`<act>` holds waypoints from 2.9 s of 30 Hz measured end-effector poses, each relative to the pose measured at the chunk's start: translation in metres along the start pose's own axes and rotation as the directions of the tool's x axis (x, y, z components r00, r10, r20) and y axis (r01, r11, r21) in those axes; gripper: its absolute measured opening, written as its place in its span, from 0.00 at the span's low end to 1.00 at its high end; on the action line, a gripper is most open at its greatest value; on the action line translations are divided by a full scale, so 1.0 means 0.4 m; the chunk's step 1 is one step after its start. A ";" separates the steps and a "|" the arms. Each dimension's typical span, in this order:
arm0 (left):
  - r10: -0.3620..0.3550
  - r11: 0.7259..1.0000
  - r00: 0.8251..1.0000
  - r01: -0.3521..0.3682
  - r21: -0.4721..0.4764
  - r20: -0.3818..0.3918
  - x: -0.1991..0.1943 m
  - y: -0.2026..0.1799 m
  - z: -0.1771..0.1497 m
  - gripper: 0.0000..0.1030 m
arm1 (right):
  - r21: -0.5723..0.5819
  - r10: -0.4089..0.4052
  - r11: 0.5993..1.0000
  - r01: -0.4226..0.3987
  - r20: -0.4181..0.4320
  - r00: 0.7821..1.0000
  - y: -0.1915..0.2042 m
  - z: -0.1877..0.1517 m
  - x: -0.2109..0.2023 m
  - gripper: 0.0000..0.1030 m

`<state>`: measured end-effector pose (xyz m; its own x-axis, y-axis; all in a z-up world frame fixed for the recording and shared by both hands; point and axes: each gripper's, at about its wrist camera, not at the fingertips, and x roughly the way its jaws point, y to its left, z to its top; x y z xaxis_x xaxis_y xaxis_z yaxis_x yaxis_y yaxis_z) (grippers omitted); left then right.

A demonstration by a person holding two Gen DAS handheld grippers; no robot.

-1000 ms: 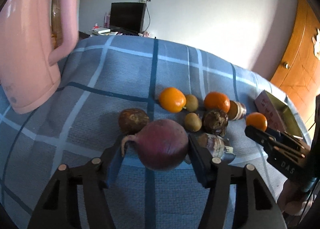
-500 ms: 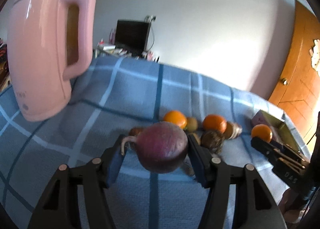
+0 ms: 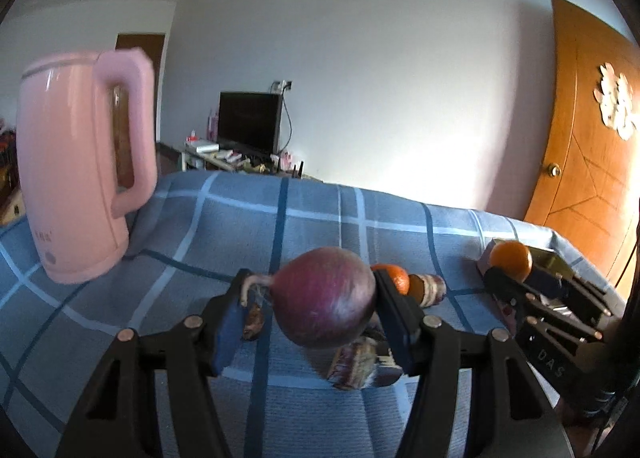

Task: Organize fruits
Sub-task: 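Carry the red onion in the left tool while the right tool carries the orange toward the tin, then open the left tool to drop the onion into the tin while the right tool holds the orange above it, then lower the orange into the tin and open the right tool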

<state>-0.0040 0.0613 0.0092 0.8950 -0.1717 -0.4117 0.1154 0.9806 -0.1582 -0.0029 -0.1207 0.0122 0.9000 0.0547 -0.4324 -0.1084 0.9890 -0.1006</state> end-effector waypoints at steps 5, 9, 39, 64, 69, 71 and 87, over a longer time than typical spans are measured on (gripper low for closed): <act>0.018 0.999 0.999 -0.019 0.038 0.034 -0.013 -0.045 -0.005 0.60 | -0.008 -0.023 1.000 0.023 0.013 1.000 -0.020 -0.005 -0.018 0.37; 0.009 0.999 0.999 -0.011 0.049 0.040 -0.016 -0.074 -0.009 0.59 | -0.002 -0.033 0.999 0.033 0.011 0.999 -0.042 -0.010 -0.031 0.37; -0.164 0.977 0.986 0.157 0.146 0.033 0.027 -0.413 -0.034 0.58 | 0.061 -0.255 0.965 0.256 -0.014 0.967 -0.416 -0.069 -0.108 0.37; -0.311 0.927 0.934 0.339 0.159 -0.176 0.210 -0.718 -0.029 0.52 | 0.228 -0.128 0.956 0.183 -0.234 0.964 -0.627 -0.099 -0.013 0.37; -0.307 0.924 0.926 0.345 0.163 -0.220 0.222 -0.725 -0.035 0.41 | 0.220 -0.102 0.962 0.161 -0.261 0.960 -0.624 -0.099 0.007 0.38; -0.304 0.927 0.928 0.341 0.158 -0.217 0.219 -0.720 -0.034 0.42 | 0.227 -0.093 0.961 0.157 -0.268 0.959 -0.628 -0.100 0.011 0.38; -0.149 0.985 0.989 0.150 0.083 -0.013 0.159 -0.586 0.030 0.96 | 0.305 -0.324 0.902 0.306 0.008 0.946 -0.666 -0.071 -0.138 0.74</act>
<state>0.0308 -0.1785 0.0308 0.8622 -0.3173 -0.3948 0.2836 0.9483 -0.1427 -0.0358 -0.3910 0.0374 0.8897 -0.2678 -0.3697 0.3071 0.9503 0.0505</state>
